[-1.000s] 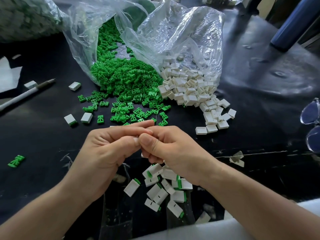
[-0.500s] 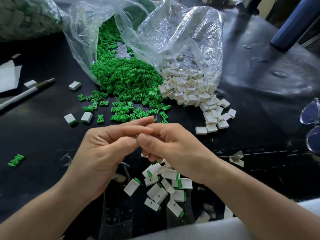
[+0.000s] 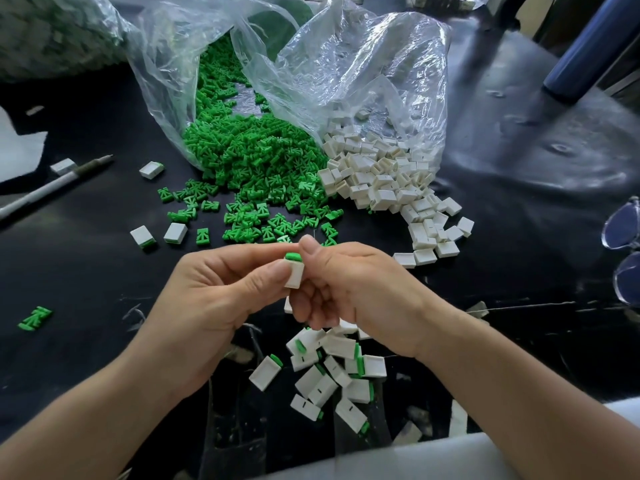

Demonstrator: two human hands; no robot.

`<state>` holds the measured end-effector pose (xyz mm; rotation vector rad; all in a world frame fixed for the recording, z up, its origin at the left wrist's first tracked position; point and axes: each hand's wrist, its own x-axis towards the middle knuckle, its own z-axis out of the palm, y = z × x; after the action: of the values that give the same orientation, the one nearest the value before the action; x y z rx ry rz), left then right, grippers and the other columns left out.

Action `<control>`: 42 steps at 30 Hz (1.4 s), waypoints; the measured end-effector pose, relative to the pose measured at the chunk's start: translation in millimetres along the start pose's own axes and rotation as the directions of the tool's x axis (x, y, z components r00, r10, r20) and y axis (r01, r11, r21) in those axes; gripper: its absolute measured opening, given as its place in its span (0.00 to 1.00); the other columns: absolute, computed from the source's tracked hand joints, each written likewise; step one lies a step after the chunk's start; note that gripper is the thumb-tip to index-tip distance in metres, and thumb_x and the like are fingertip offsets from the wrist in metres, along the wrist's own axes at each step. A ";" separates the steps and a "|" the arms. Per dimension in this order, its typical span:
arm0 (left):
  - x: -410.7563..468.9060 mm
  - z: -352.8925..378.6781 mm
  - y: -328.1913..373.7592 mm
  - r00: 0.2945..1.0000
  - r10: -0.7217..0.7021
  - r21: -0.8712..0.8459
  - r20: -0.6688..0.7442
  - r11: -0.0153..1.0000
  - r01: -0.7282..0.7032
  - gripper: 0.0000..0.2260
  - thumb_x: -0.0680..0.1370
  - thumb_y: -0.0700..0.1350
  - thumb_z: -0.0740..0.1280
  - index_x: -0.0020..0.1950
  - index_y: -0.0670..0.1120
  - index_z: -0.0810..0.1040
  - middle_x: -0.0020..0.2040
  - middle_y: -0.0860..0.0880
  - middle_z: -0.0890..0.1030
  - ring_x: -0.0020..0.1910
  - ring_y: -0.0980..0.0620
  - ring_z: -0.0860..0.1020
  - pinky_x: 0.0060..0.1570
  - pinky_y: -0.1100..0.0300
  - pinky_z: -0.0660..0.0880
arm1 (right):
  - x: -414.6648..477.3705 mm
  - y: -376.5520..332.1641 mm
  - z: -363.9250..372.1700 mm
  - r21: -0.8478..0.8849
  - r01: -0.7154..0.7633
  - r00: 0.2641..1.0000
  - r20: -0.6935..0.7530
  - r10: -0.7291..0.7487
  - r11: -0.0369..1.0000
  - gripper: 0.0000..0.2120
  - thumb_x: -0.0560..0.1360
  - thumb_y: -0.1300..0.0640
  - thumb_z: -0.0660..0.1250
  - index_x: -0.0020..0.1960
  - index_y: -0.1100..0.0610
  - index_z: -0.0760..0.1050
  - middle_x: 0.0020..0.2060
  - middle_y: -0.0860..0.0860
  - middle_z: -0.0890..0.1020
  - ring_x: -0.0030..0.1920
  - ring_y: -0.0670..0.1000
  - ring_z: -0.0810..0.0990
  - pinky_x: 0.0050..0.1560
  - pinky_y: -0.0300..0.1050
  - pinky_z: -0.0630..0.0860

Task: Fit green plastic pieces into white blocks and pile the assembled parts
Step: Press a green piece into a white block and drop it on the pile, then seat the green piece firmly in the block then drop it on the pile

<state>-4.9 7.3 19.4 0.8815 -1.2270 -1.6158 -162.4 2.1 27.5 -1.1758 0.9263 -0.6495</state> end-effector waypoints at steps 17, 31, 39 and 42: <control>-9.4 6.6 3.9 0.984 -0.137 0.237 0.111 0.965 0.107 0.16 0.58 0.55 0.77 0.42 0.50 0.85 0.36 0.47 0.85 0.34 0.57 0.82 0.33 0.71 0.75 | 12.8 10.0 -50.5 -0.823 -0.166 0.708 -0.482 -0.515 0.543 0.12 0.74 0.55 0.67 0.57 0.55 0.77 0.43 0.47 0.73 0.43 0.47 0.72 0.48 0.37 0.68; -6.8 3.8 4.9 0.994 -0.099 0.308 0.039 0.948 0.083 0.13 0.62 0.54 0.69 0.42 0.49 0.85 0.35 0.45 0.83 0.32 0.58 0.79 0.31 0.68 0.74 | 26.0 21.3 -83.2 -0.826 -0.373 0.633 -0.560 -0.535 0.422 0.11 0.72 0.59 0.70 0.54 0.57 0.77 0.54 0.55 0.73 0.58 0.55 0.68 0.55 0.42 0.63; -0.6 0.4 -1.1 0.986 -0.097 0.236 -0.139 0.963 0.128 0.19 0.58 0.55 0.70 0.47 0.53 0.83 0.41 0.47 0.84 0.37 0.53 0.83 0.31 0.67 0.76 | 17.4 11.3 -42.0 -0.819 0.106 0.685 -0.351 -0.638 0.564 0.08 0.69 0.60 0.72 0.48 0.58 0.78 0.39 0.46 0.77 0.37 0.41 0.73 0.43 0.29 0.70; 1.8 0.0 -2.5 0.977 -0.108 0.214 -0.185 0.966 0.147 0.24 0.57 0.54 0.70 0.52 0.52 0.80 0.45 0.48 0.84 0.40 0.51 0.83 0.32 0.66 0.77 | 15.3 13.5 -29.2 -0.809 0.240 0.732 -0.212 -0.648 0.536 0.12 0.68 0.66 0.72 0.51 0.62 0.79 0.44 0.49 0.77 0.41 0.41 0.74 0.47 0.31 0.72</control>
<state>-6.1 5.9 16.9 1.2405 -1.2696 -1.4822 -180.8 -20.8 7.4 -2.1225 1.4062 -1.1038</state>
